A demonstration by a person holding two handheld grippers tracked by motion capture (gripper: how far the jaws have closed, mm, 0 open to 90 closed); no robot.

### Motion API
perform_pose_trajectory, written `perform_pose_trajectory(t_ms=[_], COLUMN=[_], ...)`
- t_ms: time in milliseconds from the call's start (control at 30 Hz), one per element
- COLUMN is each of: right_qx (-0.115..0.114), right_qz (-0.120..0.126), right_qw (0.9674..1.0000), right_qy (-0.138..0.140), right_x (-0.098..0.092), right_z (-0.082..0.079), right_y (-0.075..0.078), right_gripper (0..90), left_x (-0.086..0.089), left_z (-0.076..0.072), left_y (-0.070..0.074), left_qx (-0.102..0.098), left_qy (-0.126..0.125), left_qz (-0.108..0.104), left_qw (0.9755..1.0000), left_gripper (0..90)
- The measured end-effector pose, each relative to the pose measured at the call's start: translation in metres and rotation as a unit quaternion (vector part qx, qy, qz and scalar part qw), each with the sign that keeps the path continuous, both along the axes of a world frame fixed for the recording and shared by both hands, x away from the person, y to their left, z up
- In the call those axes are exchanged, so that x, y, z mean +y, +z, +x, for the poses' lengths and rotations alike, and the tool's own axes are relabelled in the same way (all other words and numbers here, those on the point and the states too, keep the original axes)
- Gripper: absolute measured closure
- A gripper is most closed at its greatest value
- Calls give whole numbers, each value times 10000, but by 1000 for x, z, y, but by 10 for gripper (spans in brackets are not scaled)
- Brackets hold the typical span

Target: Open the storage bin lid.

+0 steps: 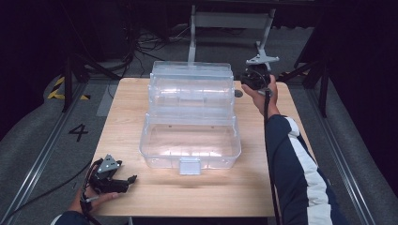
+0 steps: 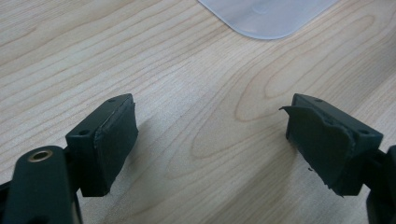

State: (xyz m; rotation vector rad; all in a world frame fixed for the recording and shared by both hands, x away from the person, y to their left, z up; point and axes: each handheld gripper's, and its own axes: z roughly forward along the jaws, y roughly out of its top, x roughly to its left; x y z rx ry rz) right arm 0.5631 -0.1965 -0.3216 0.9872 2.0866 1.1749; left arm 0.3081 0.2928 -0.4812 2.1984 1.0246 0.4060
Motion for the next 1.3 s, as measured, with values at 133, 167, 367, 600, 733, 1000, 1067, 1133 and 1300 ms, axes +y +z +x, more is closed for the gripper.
perform_pose_trajectory(t_ms=[133,167,367,600,733,1000,1067,1133,1300], right_qx=[-10,-4,-15,-56,-54,13,-17,-7,18], right_qz=[-54,-68,-203,-355,-403,-444,-478,-485,-701], right_qw=[10000,9999,9997,9990,9987,9983,9982,9981,9968], right_qy=[58,77,154,247,301,385,370,381,385], right_x=[-4,-5,-9,-14,-17,-24,-26,-29,-37], right_z=[-5,-7,-15,-26,-32,-45,-48,-52,-61], right_y=[1,2,3,3,4,4,3,2,-2], right_gripper=[823,821,802,768,749,690,680,666,614], left_x=[0,0,0,-1,-1,-1,-1,-1,-1], left_z=[0,0,0,-1,-1,-2,-2,-2,-2], left_y=[0,0,0,0,0,-1,-1,-1,0], left_qx=[-5,-7,-10,53,53,41,43,43,42], left_qy=[10,9,20,69,73,87,89,88,88], left_qz=[1,3,-4,-47,-45,-49,-49,-47,-42], left_qw=[10000,10000,10000,10000,9999,9999,9999,9999,9999], left_gripper=[169,169,169,169,169,169,169,169,169])
